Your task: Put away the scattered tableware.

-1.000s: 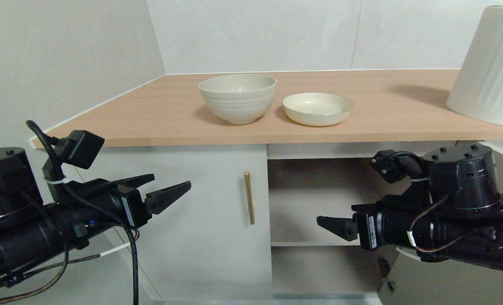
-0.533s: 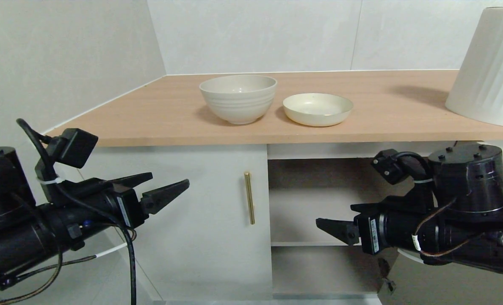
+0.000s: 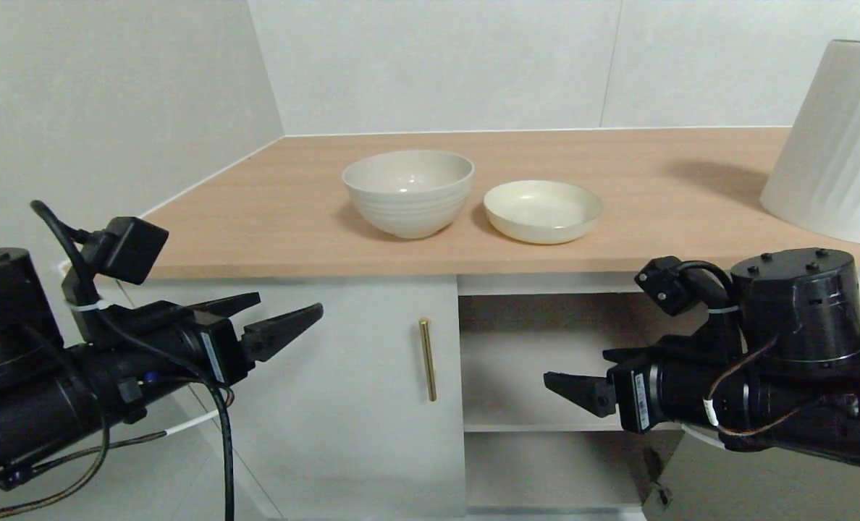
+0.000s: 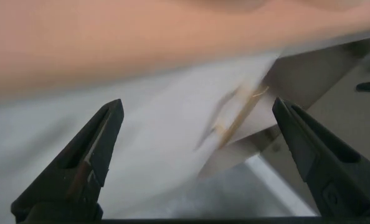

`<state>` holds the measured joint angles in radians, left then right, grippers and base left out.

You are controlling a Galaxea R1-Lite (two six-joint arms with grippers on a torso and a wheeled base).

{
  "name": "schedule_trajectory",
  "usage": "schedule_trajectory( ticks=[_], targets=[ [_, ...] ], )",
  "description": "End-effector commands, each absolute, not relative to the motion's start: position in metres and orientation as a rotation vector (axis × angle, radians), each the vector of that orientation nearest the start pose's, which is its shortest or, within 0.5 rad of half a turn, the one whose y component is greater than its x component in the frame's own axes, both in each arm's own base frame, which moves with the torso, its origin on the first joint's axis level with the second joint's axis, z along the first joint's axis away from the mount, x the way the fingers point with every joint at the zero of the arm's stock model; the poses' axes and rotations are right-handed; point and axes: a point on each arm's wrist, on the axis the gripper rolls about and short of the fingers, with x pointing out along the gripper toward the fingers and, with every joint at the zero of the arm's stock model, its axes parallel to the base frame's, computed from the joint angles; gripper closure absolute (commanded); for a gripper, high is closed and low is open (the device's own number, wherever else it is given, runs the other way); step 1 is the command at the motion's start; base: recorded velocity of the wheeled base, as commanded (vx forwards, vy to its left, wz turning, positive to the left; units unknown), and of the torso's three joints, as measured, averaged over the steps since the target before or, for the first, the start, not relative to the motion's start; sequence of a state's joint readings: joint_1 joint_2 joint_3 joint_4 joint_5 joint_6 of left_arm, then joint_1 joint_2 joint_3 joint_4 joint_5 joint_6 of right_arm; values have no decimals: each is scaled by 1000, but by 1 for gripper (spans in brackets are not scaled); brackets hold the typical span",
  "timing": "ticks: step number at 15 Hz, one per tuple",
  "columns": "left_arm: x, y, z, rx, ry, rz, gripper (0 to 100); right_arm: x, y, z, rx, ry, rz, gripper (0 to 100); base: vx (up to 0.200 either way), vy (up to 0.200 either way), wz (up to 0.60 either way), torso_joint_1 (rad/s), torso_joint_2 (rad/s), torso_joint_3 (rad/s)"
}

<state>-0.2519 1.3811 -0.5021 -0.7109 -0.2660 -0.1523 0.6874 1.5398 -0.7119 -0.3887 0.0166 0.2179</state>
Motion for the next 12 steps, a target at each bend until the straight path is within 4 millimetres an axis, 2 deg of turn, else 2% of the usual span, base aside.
schedule_trajectory(
  ticks=[1, 5, 9, 12],
  targets=[
    [205, -59, 190, -149, 216, -506, 0, 198, 164, 178, 58, 497, 645, 0, 0, 0, 0, 124, -549, -295],
    [200, -66, 194, -144, 245, -531, 0, 198, 164, 178, 57, 499, 644, 0, 0, 0, 0, 160, -488, -295],
    [206, -68, 201, -145, 350, -517, 0, 199, 164, 178, 45, 497, 647, 0, 0, 0, 0, 184, -482, -288],
    [210, -71, 210, -282, 413, -499, 0, 199, 165, 176, 45, 503, 647, 0, 0, 0, 0, 203, -487, -282]
  ],
)
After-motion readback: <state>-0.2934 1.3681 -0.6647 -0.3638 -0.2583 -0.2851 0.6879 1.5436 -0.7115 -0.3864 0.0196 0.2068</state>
